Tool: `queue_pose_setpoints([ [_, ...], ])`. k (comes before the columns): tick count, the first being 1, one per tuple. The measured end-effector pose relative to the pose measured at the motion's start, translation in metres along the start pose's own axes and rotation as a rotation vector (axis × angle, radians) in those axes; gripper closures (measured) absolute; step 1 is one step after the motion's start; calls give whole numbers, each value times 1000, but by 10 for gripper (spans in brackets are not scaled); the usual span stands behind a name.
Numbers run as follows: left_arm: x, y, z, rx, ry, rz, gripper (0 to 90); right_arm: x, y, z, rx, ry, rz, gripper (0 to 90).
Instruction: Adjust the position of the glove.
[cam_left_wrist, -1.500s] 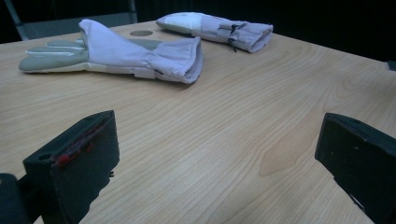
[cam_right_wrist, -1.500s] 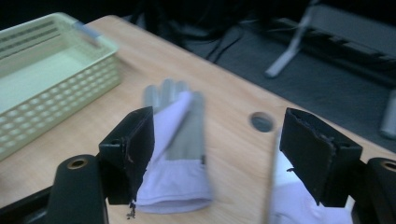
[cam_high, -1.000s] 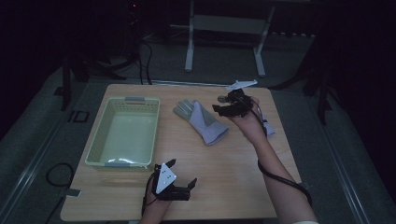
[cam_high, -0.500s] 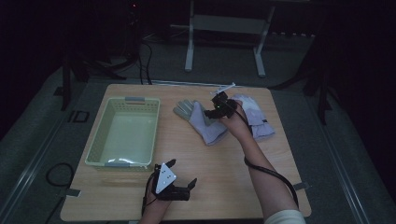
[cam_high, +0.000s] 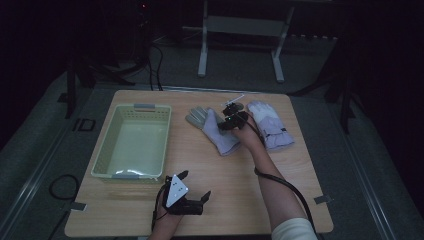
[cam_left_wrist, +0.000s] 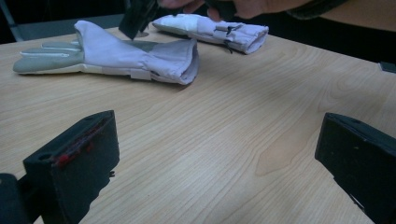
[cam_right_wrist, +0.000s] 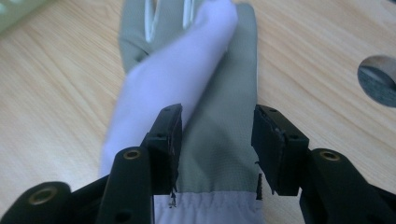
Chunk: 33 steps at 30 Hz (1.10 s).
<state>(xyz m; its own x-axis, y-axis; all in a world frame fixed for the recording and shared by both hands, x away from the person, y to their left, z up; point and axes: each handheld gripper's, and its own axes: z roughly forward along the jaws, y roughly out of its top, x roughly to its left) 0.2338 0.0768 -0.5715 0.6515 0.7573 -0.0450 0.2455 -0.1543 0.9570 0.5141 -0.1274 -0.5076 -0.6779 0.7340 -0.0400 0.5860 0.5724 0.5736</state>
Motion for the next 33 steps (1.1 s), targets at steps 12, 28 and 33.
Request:
queue_pose_setpoints([
  [12, 0, 0, 0, -1, 1, -8, 1, -2, -12, 24, 61, -2, -68, 537],
  [28, 1, 0, 0, 1, 2, -11, 1, 8, -2, -13, -92, -11, 139, 875],
  [33, 1, 0, 0, 2, 2, -15, 1, 12, 0, -43, -165, -30, 221, 874],
])
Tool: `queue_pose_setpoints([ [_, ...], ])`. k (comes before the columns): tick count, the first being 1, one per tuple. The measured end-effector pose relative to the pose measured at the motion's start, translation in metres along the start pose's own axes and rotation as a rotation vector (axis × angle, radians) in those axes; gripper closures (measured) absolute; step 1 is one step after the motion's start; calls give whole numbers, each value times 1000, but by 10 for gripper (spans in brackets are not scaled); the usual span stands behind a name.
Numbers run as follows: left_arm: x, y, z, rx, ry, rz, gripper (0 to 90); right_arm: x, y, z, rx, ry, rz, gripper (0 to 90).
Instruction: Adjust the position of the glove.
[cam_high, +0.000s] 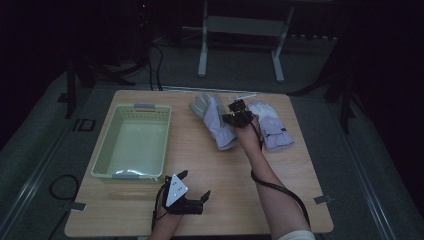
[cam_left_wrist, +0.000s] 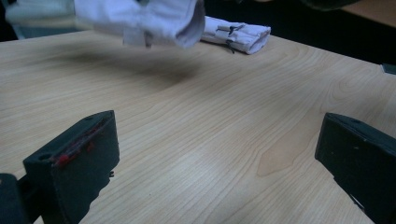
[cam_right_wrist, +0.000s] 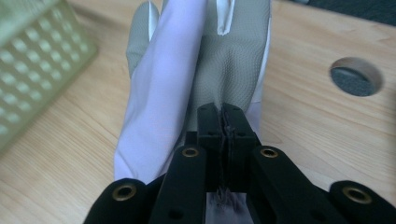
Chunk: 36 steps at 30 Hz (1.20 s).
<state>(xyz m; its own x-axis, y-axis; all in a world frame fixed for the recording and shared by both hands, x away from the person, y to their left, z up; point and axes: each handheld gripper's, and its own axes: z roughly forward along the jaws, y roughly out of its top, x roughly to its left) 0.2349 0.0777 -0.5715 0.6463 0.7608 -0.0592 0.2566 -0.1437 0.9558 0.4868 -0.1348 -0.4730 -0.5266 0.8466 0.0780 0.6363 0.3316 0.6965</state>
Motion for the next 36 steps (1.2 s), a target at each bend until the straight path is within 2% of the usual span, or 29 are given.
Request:
queue_pose_setpoints([
  [3, 0, 0, 0, 0, 1, -2, 1, 4, -1, -15, -45, -13, 30, 874],
  [4, 0, 0, 0, 1, 2, -1, 1, 8, -3, -23, -63, -34, 33, 875],
  [7, 0, 0, 0, 3, 5, 1, 1, 15, -6, -40, -103, -52, 62, 875],
  [9, 0, 0, 0, 0, 7, -3, 1, 18, -9, -50, -129, -53, 104, 875],
  [11, 0, 0, 0, 3, 14, 2, 1, 24, -15, -59, -157, -73, 139, 874],
  [15, 0, 0, 0, 3, 16, 0, 1, 32, -26, -66, -167, -89, 175, 874],
  [16, 0, 0, 0, 3, 15, 0, 1, 35, -32, -68, -170, -107, 181, 875],
  [20, -2, 0, 0, 3, 14, 20, 1, 36, -51, -69, -176, -118, 235, 874],
  [21, -2, 0, 0, 4, 12, 22, 1, 35, -56, -69, -177, -118, 236, 874],
  [22, -2, 0, 0, 3, 12, 23, 1, 34, -61, -68, -182, -119, 268, 874],
  [27, -2, 0, 0, 4, 13, 15, 1, 35, -86, -61, -185, -104, 360, 875],
  [29, -2, 0, 0, 5, 13, 15, 1, 42, -98, -53, -178, -108, 400, 874],
  [32, -2, 0, 0, 4, 12, 14, 1, 47, -104, -46, -162, -128, 379, 874],
  [34, -2, 0, 0, 4, 11, 15, 1, 48, -110, -40, -149, -127, 401, 874],
  [36, -2, 0, 0, 4, 11, 16, 1, 49, -114, -34, -134, -144, 393, 874],
])
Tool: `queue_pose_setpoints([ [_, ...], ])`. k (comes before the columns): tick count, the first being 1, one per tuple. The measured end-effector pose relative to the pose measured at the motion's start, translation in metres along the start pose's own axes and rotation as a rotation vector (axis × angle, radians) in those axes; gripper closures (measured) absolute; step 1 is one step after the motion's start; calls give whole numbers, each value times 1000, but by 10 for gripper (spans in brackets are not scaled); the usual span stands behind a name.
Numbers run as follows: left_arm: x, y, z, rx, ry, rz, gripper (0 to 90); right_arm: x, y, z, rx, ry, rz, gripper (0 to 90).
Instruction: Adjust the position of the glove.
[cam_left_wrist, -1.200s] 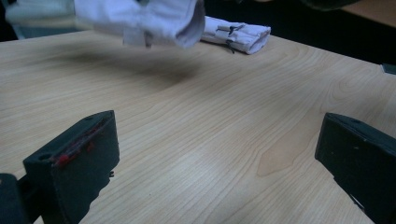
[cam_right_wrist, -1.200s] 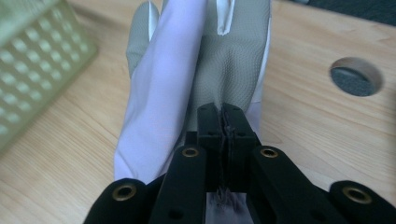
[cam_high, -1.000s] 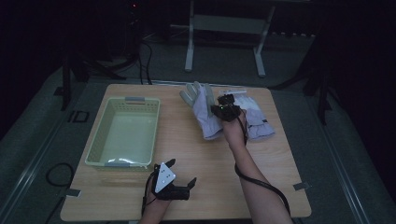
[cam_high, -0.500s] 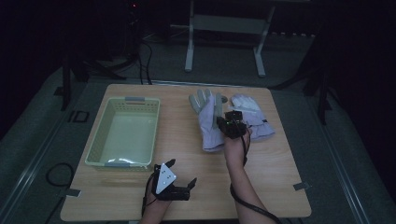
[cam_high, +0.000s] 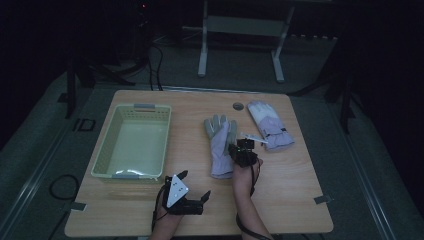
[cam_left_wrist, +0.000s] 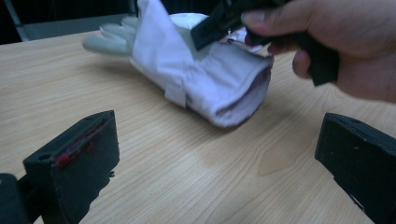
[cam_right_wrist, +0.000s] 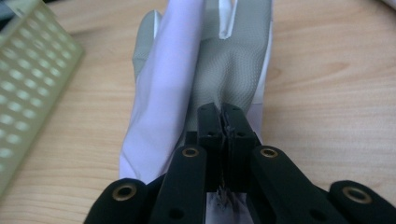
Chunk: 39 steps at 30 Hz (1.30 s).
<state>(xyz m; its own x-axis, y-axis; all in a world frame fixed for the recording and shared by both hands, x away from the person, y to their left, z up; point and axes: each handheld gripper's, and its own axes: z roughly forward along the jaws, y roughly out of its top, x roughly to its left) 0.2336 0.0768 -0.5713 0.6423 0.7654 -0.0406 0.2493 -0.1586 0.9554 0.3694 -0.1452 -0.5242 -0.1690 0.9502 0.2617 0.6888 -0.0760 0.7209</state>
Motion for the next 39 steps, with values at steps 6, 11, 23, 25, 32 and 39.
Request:
queue_pose_setpoints([
  [6, 0, 0, 0, -3, -5, -4, 1, 3, -12, 15, 48, -56, -48, 736],
  [11, 0, 0, 0, -3, -5, -3, 1, 6, -11, 16, 58, -68, -89, 625],
  [23, 0, 0, 0, 0, -1, 0, 1, -13, 30, -16, 64, -31, -239, 493],
  [25, 0, 0, 0, -2, -2, -4, 1, -21, 40, -23, 48, -26, -246, 510],
  [32, 0, 0, 1, -2, -2, -9, 1, -53, 68, -37, 35, -61, -291, 454],
  [39, 0, 0, 0, -1, -1, -3, 1, -74, 98, -49, 11, -21, -336, 456],
])
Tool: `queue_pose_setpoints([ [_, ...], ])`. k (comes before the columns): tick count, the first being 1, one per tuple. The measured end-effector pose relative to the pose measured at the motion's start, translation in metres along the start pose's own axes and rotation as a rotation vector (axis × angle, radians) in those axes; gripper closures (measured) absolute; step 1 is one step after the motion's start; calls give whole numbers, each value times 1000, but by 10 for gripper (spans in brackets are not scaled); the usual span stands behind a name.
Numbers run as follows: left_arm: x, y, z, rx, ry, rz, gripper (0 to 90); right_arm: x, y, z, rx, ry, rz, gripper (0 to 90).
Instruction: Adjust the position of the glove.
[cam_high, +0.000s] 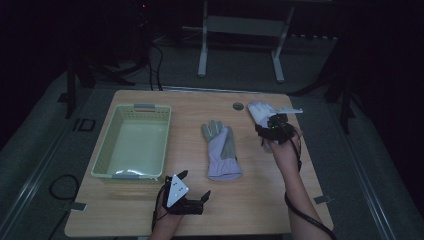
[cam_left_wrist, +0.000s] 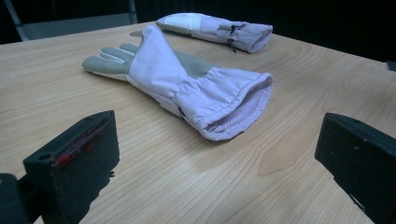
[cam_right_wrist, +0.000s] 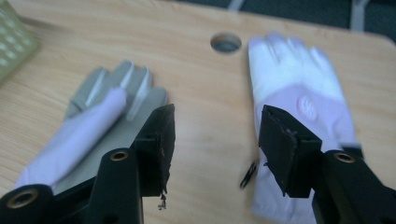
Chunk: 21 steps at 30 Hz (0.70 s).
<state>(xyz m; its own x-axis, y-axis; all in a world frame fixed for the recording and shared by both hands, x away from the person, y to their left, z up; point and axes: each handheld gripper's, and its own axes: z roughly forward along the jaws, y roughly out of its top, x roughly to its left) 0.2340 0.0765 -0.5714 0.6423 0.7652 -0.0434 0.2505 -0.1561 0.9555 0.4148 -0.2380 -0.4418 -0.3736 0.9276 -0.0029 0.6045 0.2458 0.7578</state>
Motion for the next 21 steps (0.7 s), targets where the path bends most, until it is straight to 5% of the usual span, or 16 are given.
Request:
queue_pose_setpoints([
  [11, 0, 0, 0, 1, 1, 5, 1, -42, 17, 2, -31, -31, -44, 474],
  [21, 0, 0, 0, 0, 0, 0, 1, -68, 14, 34, 56, -40, -47, 494],
])
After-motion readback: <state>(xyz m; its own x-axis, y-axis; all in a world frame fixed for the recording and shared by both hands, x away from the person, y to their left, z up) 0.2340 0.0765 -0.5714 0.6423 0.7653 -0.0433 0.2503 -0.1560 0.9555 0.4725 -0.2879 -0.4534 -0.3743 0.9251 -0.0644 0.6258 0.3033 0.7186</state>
